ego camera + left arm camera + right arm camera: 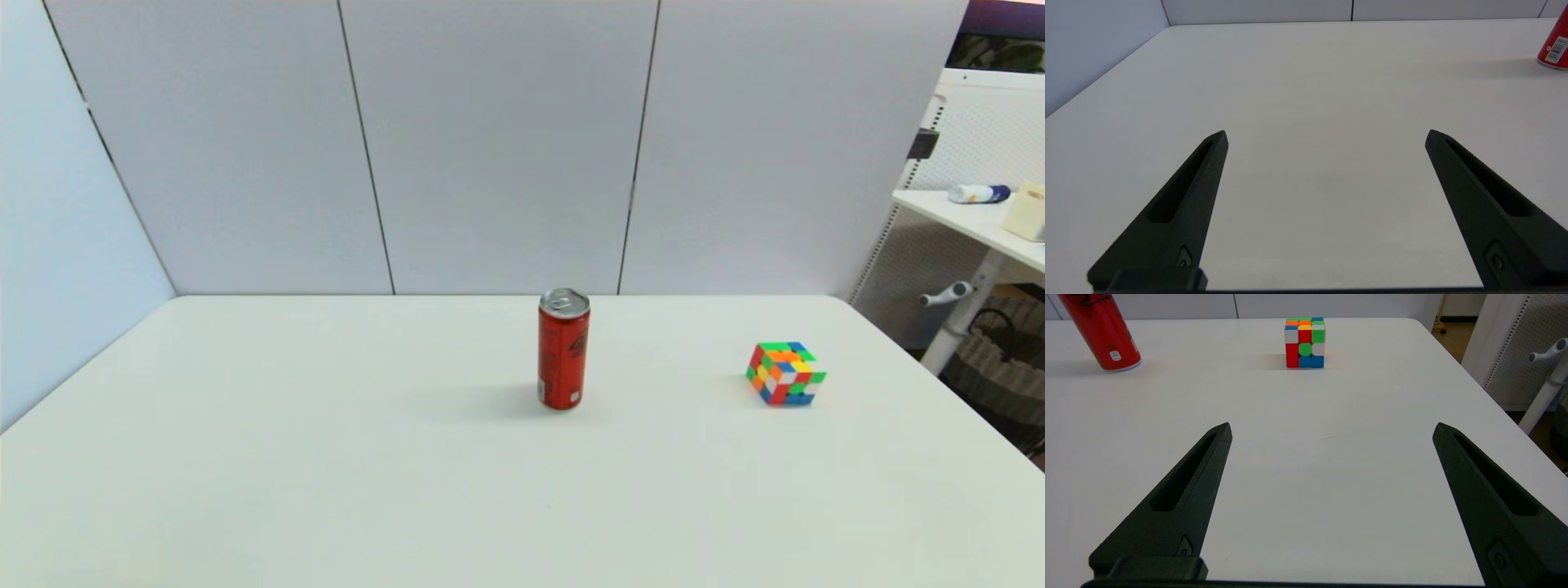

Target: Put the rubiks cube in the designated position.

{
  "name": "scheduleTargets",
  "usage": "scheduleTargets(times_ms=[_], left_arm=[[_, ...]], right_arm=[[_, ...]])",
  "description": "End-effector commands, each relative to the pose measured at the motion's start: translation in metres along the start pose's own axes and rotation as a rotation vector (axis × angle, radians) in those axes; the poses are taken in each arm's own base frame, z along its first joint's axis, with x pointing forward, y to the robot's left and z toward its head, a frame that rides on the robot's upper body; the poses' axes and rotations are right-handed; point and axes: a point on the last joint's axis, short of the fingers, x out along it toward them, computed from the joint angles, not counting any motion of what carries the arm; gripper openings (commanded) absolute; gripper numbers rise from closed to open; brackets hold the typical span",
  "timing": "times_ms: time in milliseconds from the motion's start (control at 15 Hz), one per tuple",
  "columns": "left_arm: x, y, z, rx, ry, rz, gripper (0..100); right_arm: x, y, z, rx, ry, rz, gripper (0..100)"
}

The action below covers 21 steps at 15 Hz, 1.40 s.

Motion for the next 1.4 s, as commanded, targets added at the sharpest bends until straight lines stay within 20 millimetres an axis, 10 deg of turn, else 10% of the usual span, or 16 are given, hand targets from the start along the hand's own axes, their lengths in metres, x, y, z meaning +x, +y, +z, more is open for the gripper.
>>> scheduleTargets(times_ms=[67, 467, 867, 1400], left_arm=[[0.000, 0.000, 0.000, 0.000, 0.001, 0.000, 100], [0.000, 0.000, 0.000, 0.000, -0.001, 0.000, 100], [0.000, 0.000, 0.000, 0.000, 0.001, 0.000, 100], [0.000, 0.000, 0.000, 0.000, 0.001, 0.000, 100]], right_arm=[[0.000, 0.000, 0.000, 0.000, 0.001, 0.000, 100], [0.001, 0.000, 0.020, 0.000, 0.015, 0.002, 100], [0.027, 0.000, 0.143, -0.006, -0.028, 0.006, 100], [0.167, 0.003, 0.272, 0.003, 0.004, 0.008, 100]])
